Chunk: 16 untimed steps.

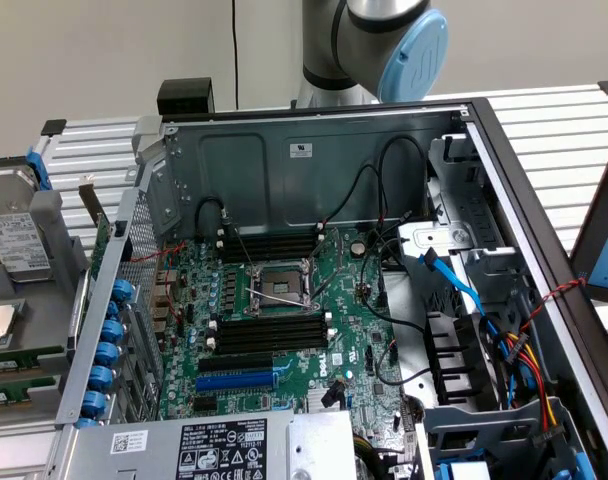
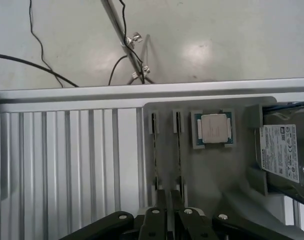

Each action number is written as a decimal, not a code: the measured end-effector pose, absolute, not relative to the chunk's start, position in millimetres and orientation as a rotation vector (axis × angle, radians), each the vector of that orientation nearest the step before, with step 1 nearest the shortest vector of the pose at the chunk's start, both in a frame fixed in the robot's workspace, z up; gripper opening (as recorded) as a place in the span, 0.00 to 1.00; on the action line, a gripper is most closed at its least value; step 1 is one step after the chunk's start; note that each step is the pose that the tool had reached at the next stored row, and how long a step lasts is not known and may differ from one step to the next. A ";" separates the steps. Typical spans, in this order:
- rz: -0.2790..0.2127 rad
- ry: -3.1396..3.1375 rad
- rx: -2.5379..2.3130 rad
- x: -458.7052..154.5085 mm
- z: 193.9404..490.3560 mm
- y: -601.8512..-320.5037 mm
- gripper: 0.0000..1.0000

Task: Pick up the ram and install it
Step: 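Pick up the ram and move it above insertion slot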

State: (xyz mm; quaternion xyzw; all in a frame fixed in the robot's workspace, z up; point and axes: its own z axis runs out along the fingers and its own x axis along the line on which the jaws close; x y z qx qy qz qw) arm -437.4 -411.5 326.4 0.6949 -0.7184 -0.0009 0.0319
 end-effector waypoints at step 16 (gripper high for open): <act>-0.002 -2.185 2.168 -439.3 297.3 -412.3 0.18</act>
